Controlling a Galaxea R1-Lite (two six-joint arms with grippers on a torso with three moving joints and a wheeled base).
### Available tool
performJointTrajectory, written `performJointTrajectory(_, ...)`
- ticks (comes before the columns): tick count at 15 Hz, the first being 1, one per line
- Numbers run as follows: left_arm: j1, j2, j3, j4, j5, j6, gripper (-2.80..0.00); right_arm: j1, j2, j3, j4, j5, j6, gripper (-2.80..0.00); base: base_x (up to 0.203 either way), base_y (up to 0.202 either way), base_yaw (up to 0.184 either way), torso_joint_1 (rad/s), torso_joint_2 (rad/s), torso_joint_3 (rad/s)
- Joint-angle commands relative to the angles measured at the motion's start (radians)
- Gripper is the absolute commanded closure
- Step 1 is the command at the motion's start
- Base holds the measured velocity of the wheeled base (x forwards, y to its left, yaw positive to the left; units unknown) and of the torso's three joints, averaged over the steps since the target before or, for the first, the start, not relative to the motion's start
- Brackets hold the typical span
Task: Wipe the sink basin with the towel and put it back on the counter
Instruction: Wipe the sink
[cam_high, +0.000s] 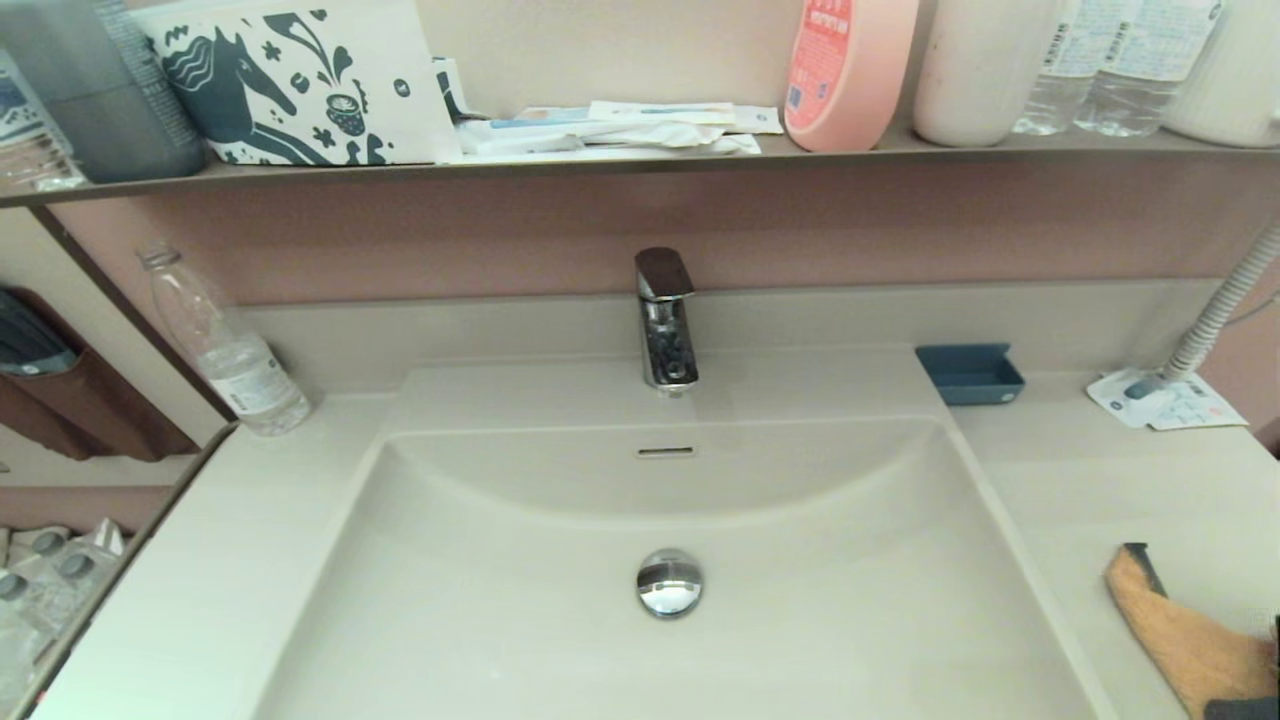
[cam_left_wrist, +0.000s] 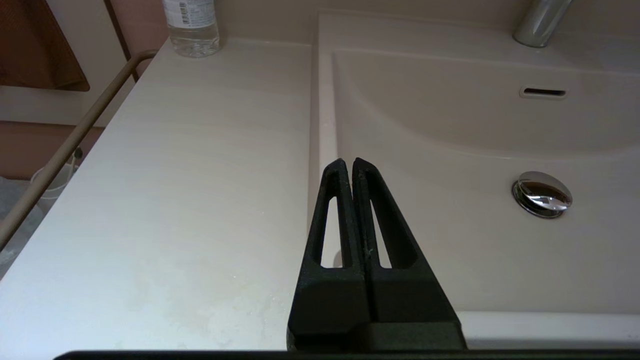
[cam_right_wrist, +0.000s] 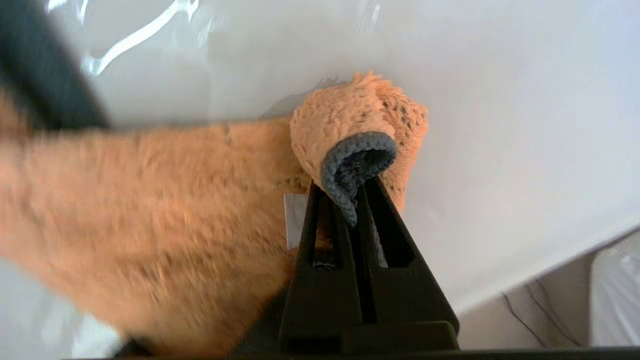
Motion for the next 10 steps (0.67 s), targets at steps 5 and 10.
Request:
performJointTrajectory(5,0.000,0.000,0.000,-0.001,0.000,-0.001,0.00,0.101,0.290,-0.003,-0.276,-0.012,0.148,0.00,0.000,0.000,0.000,0.000,0.00,0.000)
performJointTrajectory(10,0.000,0.000,0.000,-0.001,0.000,-0.001,0.00,0.247,0.442,-0.193,-0.328,-0.075,0.379,0.00,0.000,0.000,0.000,0.000,0.00,0.000)
